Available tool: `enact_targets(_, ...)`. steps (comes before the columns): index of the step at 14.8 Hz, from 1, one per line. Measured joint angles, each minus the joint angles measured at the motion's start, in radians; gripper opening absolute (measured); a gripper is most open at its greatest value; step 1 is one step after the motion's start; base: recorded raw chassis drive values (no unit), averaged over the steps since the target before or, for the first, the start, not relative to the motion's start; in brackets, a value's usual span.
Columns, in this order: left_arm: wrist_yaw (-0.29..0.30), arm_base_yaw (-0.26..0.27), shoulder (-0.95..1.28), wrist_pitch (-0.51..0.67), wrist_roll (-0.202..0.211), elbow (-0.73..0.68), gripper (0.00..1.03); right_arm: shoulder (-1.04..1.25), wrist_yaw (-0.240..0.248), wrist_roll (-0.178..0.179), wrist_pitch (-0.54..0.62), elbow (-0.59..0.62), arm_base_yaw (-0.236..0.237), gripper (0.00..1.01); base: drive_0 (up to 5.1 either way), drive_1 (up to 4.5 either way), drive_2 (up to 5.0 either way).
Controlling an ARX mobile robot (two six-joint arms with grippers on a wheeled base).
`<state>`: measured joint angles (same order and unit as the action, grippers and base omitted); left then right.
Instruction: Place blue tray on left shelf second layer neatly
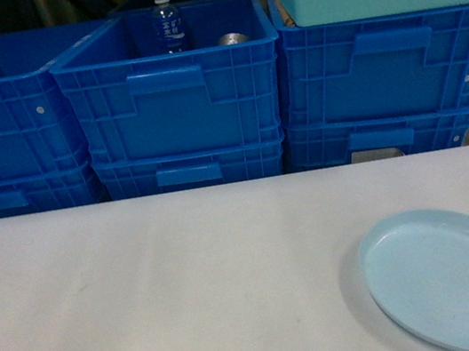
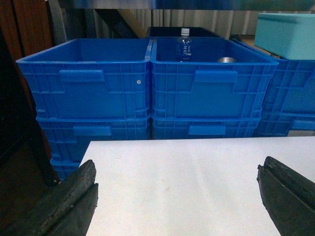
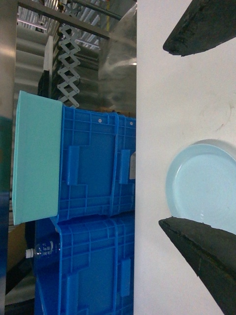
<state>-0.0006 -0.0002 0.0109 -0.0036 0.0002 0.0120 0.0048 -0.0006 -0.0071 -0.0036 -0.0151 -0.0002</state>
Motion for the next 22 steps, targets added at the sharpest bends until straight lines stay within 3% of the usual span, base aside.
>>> enact_targets(22, 0.000, 0.000, 0.000, 0.000, 0.000, 0.000, 0.98, 0.000, 0.000, 0.000, 0.000, 0.000, 0.000, 0.98, 0.0, 0.00, 0.0)
